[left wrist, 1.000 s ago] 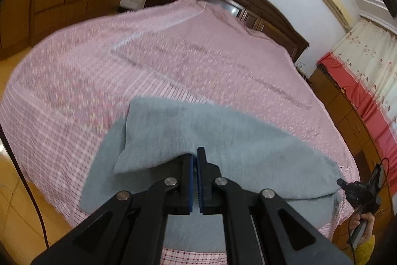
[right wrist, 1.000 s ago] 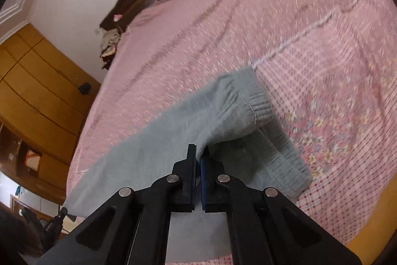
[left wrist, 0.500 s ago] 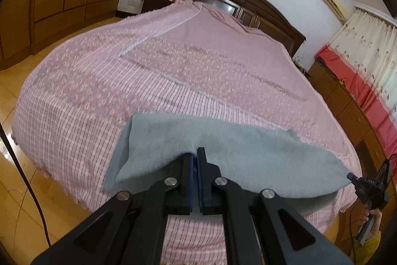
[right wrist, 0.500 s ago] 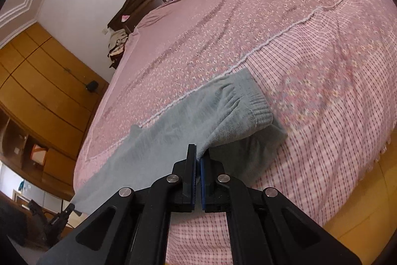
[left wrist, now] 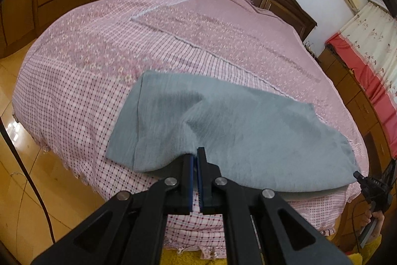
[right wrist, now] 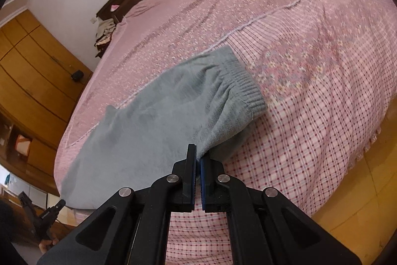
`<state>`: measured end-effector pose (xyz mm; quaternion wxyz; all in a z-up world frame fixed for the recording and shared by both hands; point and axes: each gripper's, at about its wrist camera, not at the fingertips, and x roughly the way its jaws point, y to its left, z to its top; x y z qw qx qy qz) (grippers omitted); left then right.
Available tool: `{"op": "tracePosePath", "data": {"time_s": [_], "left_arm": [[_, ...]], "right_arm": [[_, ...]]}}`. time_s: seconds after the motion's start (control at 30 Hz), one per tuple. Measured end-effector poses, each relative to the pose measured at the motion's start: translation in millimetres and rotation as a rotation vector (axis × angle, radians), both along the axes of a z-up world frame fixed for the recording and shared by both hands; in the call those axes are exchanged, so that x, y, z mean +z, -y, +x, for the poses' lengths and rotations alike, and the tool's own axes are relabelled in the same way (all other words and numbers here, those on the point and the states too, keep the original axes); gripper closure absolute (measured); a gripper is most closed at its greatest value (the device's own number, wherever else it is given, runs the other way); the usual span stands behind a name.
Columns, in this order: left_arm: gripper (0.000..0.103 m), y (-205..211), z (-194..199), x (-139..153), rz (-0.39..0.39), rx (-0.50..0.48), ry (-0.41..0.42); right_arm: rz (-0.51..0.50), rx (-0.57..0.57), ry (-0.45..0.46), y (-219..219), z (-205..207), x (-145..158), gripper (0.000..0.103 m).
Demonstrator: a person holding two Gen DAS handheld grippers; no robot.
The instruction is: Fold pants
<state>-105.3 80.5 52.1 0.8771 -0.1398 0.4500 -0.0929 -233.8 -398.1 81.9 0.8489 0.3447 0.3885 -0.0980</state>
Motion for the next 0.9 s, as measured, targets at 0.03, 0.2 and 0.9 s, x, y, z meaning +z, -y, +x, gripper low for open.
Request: {"op": "tracePosePath", "data": {"time_s": [0.03, 0.2, 0.9], "left_arm": [[0.1, -0.4, -0.1, -2.6, -0.001, 0.0, -0.006], [0.1, 2.9, 2.7, -20.8, 0.013, -0.021, -0.061], [0.073, -58.8, 9.8, -21.3, -0.065, 0.153, -0.041]], "right_arm": [[0.001, 0.0, -0.01, 0.3, 0.3, -2.7, 0.099], [-0.067, 0.023, -0.091, -4.8, 6.6, -12.7, 0.092], [-0.343, 0.06, -0.119, -60.5, 19.5, 39.3, 0.078]]}}
